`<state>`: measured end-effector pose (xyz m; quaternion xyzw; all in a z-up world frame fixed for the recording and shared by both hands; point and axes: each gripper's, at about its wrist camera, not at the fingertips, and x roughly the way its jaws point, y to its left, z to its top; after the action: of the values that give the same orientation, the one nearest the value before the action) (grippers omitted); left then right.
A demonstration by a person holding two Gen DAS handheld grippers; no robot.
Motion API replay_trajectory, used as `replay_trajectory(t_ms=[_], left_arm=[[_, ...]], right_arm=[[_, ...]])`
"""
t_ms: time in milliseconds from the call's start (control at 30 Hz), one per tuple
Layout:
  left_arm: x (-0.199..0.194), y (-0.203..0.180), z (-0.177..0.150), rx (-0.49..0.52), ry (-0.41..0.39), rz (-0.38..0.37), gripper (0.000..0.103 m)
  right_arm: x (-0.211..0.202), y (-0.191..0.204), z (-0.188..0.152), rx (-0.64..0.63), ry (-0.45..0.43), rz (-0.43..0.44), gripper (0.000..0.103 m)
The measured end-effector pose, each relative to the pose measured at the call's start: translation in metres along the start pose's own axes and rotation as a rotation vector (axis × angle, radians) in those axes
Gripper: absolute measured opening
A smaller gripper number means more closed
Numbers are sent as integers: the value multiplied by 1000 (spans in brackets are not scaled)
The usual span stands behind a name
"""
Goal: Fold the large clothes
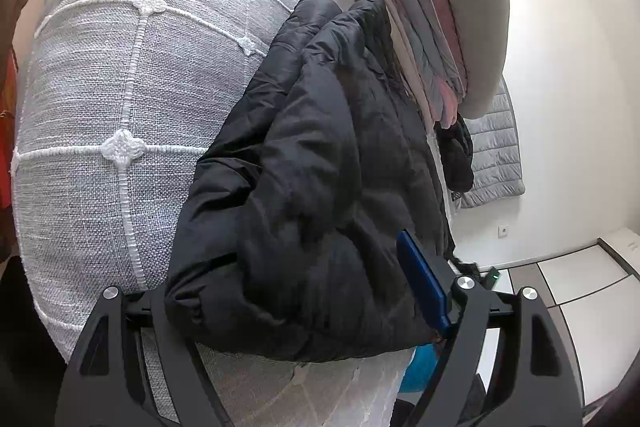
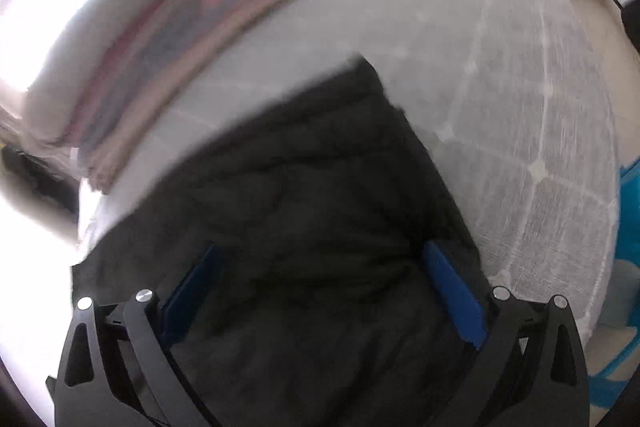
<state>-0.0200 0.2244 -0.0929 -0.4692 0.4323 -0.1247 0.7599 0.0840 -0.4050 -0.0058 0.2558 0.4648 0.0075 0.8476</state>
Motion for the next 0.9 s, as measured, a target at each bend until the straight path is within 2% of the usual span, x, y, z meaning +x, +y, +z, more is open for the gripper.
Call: replay_trajectory(t_ms=[100,200,300,367,433,533,600,633,767,833,867,900], left_arm=[[-1,1,1,-3,-2,2,75],[-1,0,0,-6,-5,2,75],[-1,0,-1,-6,-10,-1,75],[-2,0,-2,-1,-12,-2,75],[-2,0,-3,4,-11,-2,75],[-3,1,-3,0,-9,-9,75],[-4,3,-3,-7,-8,-14,75],[-4,4,-2,-8,-9,-13,75],[-5,4,-2,-10,-12,-8,75],[-5,4,-2,-9,-12,-7,75],[-5,4,-2,-8,-12,-7,75],[-5,5,-2,-7,-12,-8,75]], right_arm=[[-36,42,-15,-143,-58,48,97],[-57,91,-45,-296,-56,66,97],[-49,136,-82,-440,-10,87,97],[-40,156,-102,-532,-19,25,97],[-36,156,-100,-507,-8,62,97],[-27,135,-82,-429,10,18,97],[-22,120,-74,-394,27,-44,97],[-27,117,-74,-382,25,-39,97],[-39,143,-98,-505,-3,-23,97],[-22,159,-114,-581,48,-66,97],[6,165,-127,-623,156,-104,98],[21,166,-136,-640,196,-135,98]])
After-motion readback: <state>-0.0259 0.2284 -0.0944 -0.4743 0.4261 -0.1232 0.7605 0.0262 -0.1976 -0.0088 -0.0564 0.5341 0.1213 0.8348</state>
